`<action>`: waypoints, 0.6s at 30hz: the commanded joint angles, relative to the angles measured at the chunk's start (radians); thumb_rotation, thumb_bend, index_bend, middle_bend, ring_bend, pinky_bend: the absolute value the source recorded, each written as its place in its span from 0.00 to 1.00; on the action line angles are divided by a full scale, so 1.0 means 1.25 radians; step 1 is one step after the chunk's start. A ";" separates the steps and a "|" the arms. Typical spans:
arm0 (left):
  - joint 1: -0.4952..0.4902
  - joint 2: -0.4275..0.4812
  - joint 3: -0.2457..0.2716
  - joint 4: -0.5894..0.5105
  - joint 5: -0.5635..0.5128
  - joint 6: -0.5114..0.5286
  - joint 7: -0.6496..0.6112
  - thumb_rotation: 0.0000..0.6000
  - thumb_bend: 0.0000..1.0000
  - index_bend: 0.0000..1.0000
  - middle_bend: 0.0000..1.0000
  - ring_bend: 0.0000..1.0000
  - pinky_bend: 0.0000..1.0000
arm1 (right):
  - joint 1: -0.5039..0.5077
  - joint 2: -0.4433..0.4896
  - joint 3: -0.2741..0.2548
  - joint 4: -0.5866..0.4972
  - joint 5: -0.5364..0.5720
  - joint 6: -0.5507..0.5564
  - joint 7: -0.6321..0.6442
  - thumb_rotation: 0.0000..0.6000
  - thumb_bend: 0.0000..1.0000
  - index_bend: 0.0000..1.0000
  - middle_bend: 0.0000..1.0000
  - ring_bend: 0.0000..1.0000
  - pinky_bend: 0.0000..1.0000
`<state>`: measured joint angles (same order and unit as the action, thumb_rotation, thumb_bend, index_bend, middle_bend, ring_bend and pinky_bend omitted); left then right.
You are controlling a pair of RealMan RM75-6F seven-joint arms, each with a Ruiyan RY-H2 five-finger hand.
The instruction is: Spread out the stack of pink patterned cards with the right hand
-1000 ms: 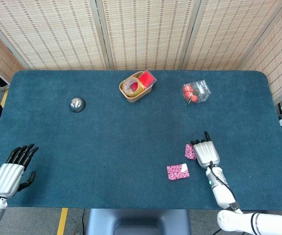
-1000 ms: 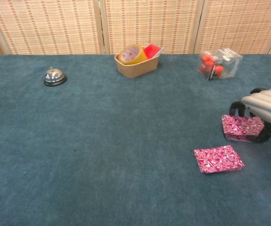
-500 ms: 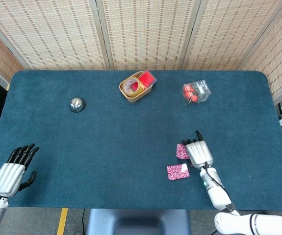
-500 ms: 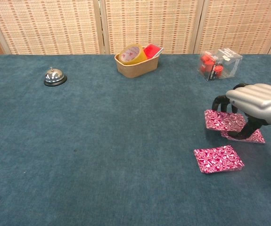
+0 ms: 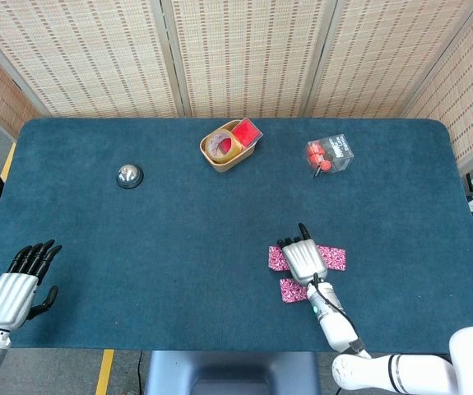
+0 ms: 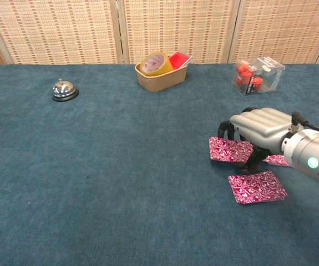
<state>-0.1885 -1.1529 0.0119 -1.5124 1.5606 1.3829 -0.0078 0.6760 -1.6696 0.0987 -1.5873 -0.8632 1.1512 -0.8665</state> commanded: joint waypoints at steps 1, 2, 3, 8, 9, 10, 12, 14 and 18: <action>0.000 0.000 0.000 0.000 0.000 -0.001 0.001 1.00 0.48 0.00 0.00 0.00 0.08 | 0.004 -0.005 0.001 0.008 0.006 -0.007 0.003 1.00 0.27 0.39 0.40 0.31 0.00; -0.001 -0.001 0.000 0.000 0.000 -0.001 0.002 1.00 0.48 0.00 0.00 0.00 0.08 | 0.004 -0.006 0.001 0.011 0.008 -0.008 0.002 1.00 0.27 0.34 0.37 0.29 0.00; -0.001 -0.001 0.000 0.000 -0.001 -0.002 0.003 1.00 0.48 0.00 0.00 0.00 0.08 | 0.005 -0.006 0.001 0.012 0.011 -0.010 0.001 1.00 0.27 0.25 0.31 0.25 0.00; -0.001 -0.003 0.000 -0.001 -0.002 -0.004 0.008 1.00 0.48 0.00 0.00 0.00 0.08 | 0.010 0.009 0.001 -0.002 0.029 -0.025 -0.001 1.00 0.27 0.00 0.13 0.11 0.00; -0.001 -0.003 0.000 -0.001 -0.002 -0.004 0.008 1.00 0.48 0.00 0.00 0.00 0.08 | 0.011 0.013 0.000 -0.006 0.031 -0.026 -0.003 1.00 0.27 0.00 0.11 0.09 0.00; -0.001 -0.003 0.000 -0.001 -0.002 -0.004 0.009 1.00 0.48 0.00 0.00 0.00 0.08 | 0.011 0.019 -0.002 -0.012 0.035 -0.026 -0.006 1.00 0.27 0.00 0.09 0.08 0.00; -0.001 -0.003 0.000 -0.001 -0.002 -0.003 0.008 1.00 0.48 0.00 0.00 0.00 0.08 | 0.011 0.028 -0.005 -0.022 0.036 -0.022 -0.010 1.00 0.27 0.00 0.08 0.07 0.00; 0.000 -0.002 0.000 -0.001 -0.001 0.000 0.007 1.00 0.48 0.00 0.00 0.00 0.08 | 0.009 0.039 -0.010 -0.035 0.032 -0.013 -0.014 1.00 0.27 0.00 0.08 0.07 0.00; 0.002 -0.002 0.000 0.000 0.001 0.005 0.004 1.00 0.48 0.00 0.00 0.00 0.08 | -0.002 0.070 -0.024 -0.073 0.009 0.012 -0.013 1.00 0.27 0.00 0.08 0.07 0.00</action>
<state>-0.1865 -1.1552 0.0121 -1.5131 1.5614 1.3881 -0.0017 0.6801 -1.5972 0.0773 -1.6615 -0.8389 1.1531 -0.8830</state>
